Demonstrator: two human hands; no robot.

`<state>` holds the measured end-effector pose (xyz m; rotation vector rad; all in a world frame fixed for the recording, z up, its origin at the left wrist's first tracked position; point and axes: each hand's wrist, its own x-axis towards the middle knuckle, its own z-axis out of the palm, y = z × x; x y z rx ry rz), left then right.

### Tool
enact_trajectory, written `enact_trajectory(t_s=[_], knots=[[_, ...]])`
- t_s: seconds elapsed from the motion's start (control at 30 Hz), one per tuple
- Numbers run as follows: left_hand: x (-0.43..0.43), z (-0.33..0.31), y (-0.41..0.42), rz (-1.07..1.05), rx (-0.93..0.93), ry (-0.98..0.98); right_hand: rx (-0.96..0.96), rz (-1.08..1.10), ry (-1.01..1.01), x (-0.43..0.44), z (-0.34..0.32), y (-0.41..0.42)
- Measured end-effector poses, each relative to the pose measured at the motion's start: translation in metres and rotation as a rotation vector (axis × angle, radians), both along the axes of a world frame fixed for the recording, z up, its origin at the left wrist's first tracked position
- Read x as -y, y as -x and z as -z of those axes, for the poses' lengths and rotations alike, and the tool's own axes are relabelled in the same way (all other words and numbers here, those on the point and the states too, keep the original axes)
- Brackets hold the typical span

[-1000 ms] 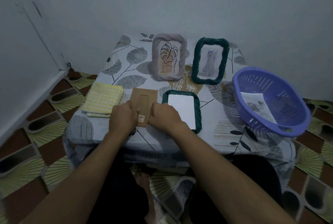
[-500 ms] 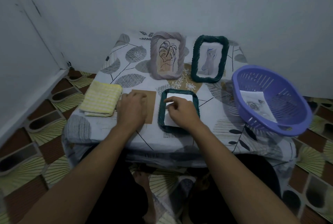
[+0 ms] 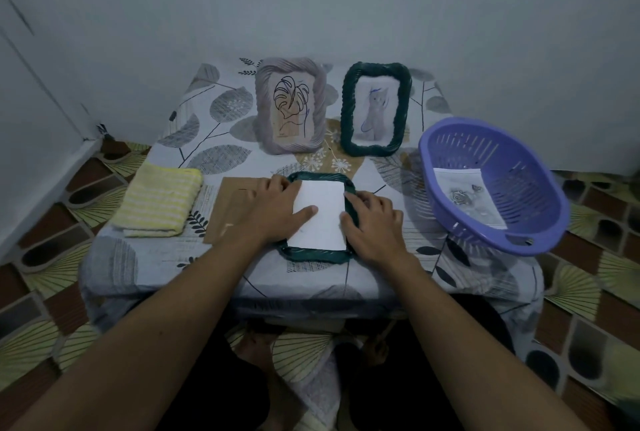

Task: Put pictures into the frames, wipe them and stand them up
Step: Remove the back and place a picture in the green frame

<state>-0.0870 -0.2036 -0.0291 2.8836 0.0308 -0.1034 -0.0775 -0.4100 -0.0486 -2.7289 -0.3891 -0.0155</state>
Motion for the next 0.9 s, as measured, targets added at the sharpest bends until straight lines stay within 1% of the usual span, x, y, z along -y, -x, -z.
enact_trajectory(t_s=[0.1,0.27,0.5,0.6,0.67,0.77,0.9], knots=[[0.002,0.005,-0.002,0.001,0.064,-0.031,0.006,0.005,0.011,0.000,0.001,0.000],[0.003,0.006,-0.003,0.012,0.122,-0.021,0.010,0.011,0.011,-0.001,0.001,0.000],[0.005,0.005,-0.003,-0.028,0.080,-0.024,0.005,0.022,0.023,-0.002,0.001,0.001],[0.004,0.003,-0.001,-0.016,0.091,-0.054,0.003,0.025,0.024,-0.002,0.001,0.001],[0.005,0.001,-0.001,-0.013,0.111,-0.038,0.002,0.027,0.026,-0.002,0.000,0.001],[0.008,-0.003,-0.001,-0.013,0.161,0.091,-0.005,0.026,0.027,-0.002,-0.001,0.002],[0.018,-0.020,0.007,-0.032,0.222,0.514,-0.023,0.027,0.011,-0.002,-0.003,0.003]])
